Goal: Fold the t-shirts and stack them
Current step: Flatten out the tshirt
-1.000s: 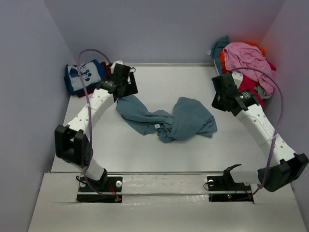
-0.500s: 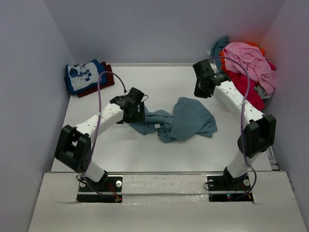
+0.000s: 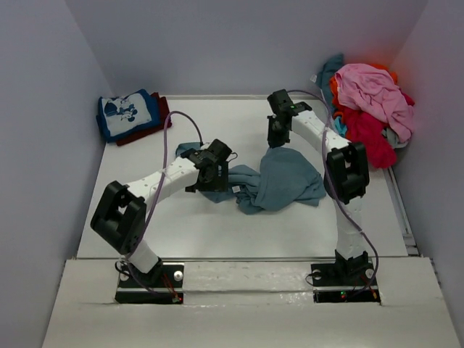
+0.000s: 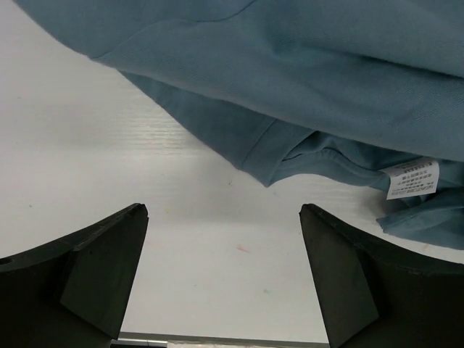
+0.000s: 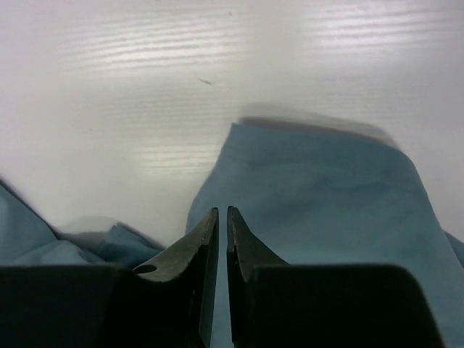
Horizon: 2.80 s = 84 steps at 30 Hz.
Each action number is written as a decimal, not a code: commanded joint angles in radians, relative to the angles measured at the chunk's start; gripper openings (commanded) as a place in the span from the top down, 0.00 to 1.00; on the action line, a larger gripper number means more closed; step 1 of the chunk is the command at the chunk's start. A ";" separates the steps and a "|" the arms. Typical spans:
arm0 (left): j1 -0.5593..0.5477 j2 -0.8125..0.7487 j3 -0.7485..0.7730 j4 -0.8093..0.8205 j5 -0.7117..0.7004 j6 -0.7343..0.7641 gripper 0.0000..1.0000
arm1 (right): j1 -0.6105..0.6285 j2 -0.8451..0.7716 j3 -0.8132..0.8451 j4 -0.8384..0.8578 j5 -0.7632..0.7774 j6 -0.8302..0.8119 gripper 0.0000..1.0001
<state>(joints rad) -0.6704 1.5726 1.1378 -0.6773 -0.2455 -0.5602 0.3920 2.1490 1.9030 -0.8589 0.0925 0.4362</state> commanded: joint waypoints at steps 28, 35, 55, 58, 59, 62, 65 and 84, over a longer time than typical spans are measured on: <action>-0.031 0.139 0.181 -0.034 -0.018 0.042 0.01 | -0.004 -0.002 0.056 -0.151 0.024 0.022 0.66; -0.031 0.133 0.195 -0.047 -0.021 0.048 0.01 | -0.004 0.090 0.051 -0.111 -0.033 0.022 0.66; -0.031 0.159 0.191 -0.025 0.009 0.048 0.01 | -0.004 0.230 0.399 -0.250 -0.022 0.012 0.42; -0.031 0.167 0.200 -0.027 0.008 0.051 0.01 | -0.004 0.250 0.374 -0.253 -0.033 0.010 0.44; -0.031 0.168 0.206 -0.028 0.005 0.051 0.01 | -0.004 0.246 0.354 -0.246 -0.039 0.016 0.45; -0.031 0.172 0.209 -0.031 0.003 0.054 0.01 | -0.004 0.233 0.286 -0.218 -0.057 0.021 0.45; -0.031 0.173 0.206 -0.028 0.009 0.056 0.01 | -0.004 0.236 0.280 -0.224 -0.060 0.018 0.45; -0.031 0.168 0.208 -0.027 0.012 0.060 0.01 | -0.004 0.318 0.225 -0.190 -0.076 0.018 0.75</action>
<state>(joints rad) -0.6945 1.7535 1.3140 -0.6964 -0.2352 -0.5125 0.3920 2.4351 2.1712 -1.0672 0.0326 0.4561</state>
